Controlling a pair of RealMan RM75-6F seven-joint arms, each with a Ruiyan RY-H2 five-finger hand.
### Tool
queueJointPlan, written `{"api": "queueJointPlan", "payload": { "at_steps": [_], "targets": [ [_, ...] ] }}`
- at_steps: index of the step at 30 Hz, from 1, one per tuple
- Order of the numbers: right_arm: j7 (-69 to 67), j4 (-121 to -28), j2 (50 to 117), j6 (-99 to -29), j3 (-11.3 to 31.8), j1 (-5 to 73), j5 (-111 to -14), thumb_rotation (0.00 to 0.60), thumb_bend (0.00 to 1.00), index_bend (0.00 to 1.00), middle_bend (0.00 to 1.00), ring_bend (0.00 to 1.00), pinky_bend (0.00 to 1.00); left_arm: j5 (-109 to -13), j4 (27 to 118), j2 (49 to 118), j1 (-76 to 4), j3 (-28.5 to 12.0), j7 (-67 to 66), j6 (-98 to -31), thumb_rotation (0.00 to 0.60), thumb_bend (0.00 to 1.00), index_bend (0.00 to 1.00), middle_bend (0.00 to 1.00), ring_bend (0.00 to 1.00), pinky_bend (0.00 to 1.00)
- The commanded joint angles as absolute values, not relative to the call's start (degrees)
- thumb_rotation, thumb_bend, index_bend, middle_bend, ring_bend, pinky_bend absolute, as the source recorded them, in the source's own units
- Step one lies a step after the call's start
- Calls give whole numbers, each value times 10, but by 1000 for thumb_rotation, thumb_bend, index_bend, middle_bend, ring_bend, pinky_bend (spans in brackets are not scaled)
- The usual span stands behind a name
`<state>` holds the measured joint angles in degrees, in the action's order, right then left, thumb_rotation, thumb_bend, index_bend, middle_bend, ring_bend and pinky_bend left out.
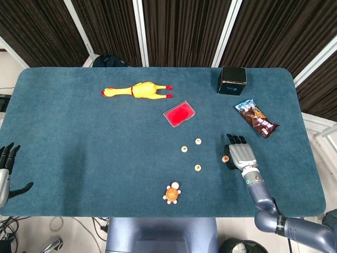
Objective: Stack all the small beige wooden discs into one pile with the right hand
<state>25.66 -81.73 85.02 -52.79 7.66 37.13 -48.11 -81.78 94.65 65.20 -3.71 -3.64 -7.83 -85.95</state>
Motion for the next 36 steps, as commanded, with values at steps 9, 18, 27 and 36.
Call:
{"api": "queueJointPlan", "payload": {
  "at_steps": [9,18,27,36],
  "targets": [
    [263,-825,847,-530,74,374,-477,600,391,451,8,30,0,-818,946,652,-37,-37,-78,-860,600,15,63,0,0,0],
    [266,-875,826,-552,75,371,-488,600,391,391,8,13,0,-816,946,652,-37,-37,-77,-860,600,15,62,0,0,0],
    [301,-949,831,-616,64,363,-530,600,391,359,5,4,0,-816,949,652,-36,-37,-77,-861,600,14,63,0,0,0],
    [340,-932,888,-648,37,353,-563,600,325,312,0,0,0,-815,949,651,-36,-38,-73,-860,600,14,63,0,0,0]
  ]
}}
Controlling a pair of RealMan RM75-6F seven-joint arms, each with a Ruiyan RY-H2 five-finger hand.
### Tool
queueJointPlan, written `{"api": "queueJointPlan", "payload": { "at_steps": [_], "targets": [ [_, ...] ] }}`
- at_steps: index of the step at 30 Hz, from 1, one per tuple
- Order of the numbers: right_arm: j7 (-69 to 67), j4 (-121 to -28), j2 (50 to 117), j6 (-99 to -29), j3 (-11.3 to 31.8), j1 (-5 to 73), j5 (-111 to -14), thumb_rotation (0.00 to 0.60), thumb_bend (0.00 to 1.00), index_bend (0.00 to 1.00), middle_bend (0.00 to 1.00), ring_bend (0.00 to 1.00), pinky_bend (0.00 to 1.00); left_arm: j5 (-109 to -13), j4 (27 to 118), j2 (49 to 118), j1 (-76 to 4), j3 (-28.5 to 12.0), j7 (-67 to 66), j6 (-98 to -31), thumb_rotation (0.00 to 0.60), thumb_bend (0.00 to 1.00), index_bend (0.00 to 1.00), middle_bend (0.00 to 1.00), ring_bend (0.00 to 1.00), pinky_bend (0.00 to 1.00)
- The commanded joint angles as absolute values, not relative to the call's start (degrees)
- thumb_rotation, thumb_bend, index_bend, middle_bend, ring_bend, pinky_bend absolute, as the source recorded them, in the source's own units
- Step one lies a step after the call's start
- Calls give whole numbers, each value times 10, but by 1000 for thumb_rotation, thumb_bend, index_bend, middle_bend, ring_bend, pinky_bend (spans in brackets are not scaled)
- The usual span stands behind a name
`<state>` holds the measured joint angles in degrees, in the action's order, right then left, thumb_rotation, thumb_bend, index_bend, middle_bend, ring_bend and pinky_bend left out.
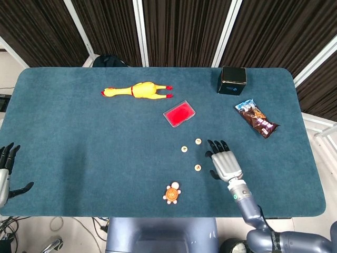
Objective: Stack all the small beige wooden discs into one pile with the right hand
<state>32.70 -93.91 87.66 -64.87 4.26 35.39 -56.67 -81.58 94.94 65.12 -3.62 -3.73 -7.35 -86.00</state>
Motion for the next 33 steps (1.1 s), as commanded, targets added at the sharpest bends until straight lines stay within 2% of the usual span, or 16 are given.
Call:
{"api": "queueJointPlan", "payload": {
  "at_steps": [1,4,11,24,33],
  "targets": [
    [344,-931,892,-646,36,354,-560,600,314,307,0,0,0,-814,949,651,-36,-38,-73,-860,600,15,63,0,0,0],
    [348,-928,904,-639,36,355,-554,600,272,293,0,0,0,-813,949,652,-36,-38,-72,-859,600,15,63,0,0,0],
    [338,-911,931,-629,53,360,-543,600,270,296,0,0,0,-811,950,652,-36,-39,-71,-860,600,15,62,0,0,0],
    [336,-885,954,-614,73,371,-522,600,271,424,0,0,0,-808,952,653,-36,-41,-71,-860,600,15,63,0,0,0],
    [332,-860,964,-610,80,375,-518,600,349,457,0,0,0,-806,953,653,-35,-42,-71,-860,600,15,63,0,0,0]
  ]
}}
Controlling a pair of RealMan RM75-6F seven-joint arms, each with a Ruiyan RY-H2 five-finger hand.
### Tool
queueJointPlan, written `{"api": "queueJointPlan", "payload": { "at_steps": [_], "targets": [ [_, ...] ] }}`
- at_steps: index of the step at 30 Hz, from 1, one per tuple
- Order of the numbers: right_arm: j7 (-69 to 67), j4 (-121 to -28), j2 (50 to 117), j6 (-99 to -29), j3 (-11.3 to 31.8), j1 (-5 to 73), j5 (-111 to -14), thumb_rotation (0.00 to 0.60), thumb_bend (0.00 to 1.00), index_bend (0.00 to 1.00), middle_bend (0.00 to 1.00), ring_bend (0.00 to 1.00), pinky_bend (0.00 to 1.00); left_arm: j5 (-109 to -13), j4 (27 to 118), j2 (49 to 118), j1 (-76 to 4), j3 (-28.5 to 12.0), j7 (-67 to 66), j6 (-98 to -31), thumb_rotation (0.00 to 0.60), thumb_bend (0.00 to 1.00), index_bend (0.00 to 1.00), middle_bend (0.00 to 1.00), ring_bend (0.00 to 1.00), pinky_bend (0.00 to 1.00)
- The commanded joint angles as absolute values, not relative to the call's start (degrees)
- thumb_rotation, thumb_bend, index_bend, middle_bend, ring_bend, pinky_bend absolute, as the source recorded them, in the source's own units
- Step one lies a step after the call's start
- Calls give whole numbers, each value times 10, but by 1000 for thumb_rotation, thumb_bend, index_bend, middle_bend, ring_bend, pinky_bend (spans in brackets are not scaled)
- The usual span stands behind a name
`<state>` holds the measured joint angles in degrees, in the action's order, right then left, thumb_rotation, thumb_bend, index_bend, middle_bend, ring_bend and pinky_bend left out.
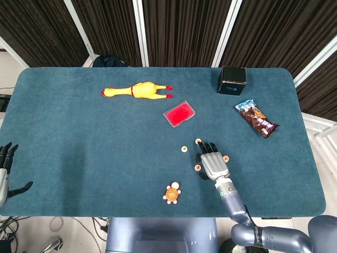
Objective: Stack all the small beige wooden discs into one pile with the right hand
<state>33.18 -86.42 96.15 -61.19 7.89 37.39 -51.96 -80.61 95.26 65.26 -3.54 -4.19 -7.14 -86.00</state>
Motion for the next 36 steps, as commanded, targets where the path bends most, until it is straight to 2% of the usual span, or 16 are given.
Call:
{"api": "queueJointPlan", "payload": {
  "at_steps": [1,5,21,36],
  "targets": [
    [332,-859,964,-609,80,375,-517,600,356,460,0,0,0,-806,953,653,-35,-42,-71,-861,600,15,63,0,0,0],
    [331,-856,966,-608,80,375,-516,600,386,472,0,0,0,-806,953,653,-35,-42,-71,-860,600,14,63,0,0,0],
    [341,-855,973,-606,81,380,-512,600,389,478,0,0,0,-804,953,652,-35,-43,-70,-860,600,15,63,0,0,0],
    [343,-855,976,-608,86,383,-506,600,393,534,0,0,0,-800,953,653,-34,-45,-70,-861,600,15,63,0,0,0]
  ]
}}
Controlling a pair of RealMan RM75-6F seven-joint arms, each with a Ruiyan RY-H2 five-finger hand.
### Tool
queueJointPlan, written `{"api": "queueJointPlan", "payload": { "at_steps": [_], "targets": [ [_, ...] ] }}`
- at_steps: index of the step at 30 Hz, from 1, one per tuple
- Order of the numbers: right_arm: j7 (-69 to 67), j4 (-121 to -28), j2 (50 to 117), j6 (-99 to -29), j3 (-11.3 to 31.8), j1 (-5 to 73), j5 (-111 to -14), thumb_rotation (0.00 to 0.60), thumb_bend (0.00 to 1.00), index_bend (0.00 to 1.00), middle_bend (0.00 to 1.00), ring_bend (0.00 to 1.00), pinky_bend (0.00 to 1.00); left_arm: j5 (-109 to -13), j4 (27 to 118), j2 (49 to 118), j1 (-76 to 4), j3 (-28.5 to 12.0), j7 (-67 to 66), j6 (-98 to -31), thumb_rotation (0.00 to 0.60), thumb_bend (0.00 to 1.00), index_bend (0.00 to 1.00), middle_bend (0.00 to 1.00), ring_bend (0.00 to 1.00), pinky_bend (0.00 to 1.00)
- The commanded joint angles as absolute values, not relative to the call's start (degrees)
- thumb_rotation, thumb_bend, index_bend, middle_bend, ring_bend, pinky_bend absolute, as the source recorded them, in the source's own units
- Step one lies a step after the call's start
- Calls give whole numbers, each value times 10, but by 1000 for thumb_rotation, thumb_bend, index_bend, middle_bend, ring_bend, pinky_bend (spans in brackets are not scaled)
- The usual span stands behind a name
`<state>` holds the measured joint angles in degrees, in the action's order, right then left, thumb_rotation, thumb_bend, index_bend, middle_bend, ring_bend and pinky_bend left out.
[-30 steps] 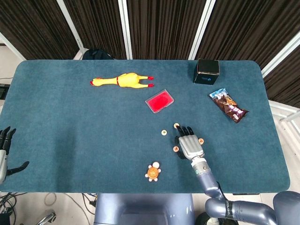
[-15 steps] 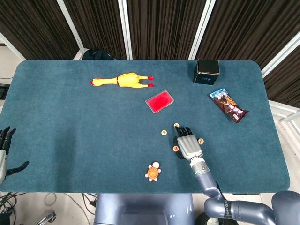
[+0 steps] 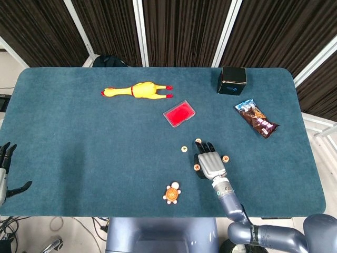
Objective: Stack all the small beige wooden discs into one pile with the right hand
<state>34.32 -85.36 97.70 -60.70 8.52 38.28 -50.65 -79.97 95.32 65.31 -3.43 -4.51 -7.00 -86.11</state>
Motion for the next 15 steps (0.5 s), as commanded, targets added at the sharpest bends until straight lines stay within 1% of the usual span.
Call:
{"api": "queueJointPlan", "payload": {
  "at_steps": [1,5,11,15],
  "targets": [
    [343,-858,974,-609,88,383,-506,600,394,534,0,0,0,-800,953,653,-34,-45,-70,-861,600,15,63,0,0,0],
    [349,-877,956,-613,96,386,-505,600,396,533,0,0,0,-799,953,653,-35,-45,-70,-860,600,15,63,0,0,0],
    [376,-923,900,-604,115,398,-464,600,396,534,0,0,0,-800,953,653,-34,-45,-71,-861,600,15,70,0,0,0],
    [377,-935,870,-605,117,396,-446,600,396,534,0,0,0,-799,955,652,-34,-44,-74,-860,600,15,81,0,0,0]
  ]
}}
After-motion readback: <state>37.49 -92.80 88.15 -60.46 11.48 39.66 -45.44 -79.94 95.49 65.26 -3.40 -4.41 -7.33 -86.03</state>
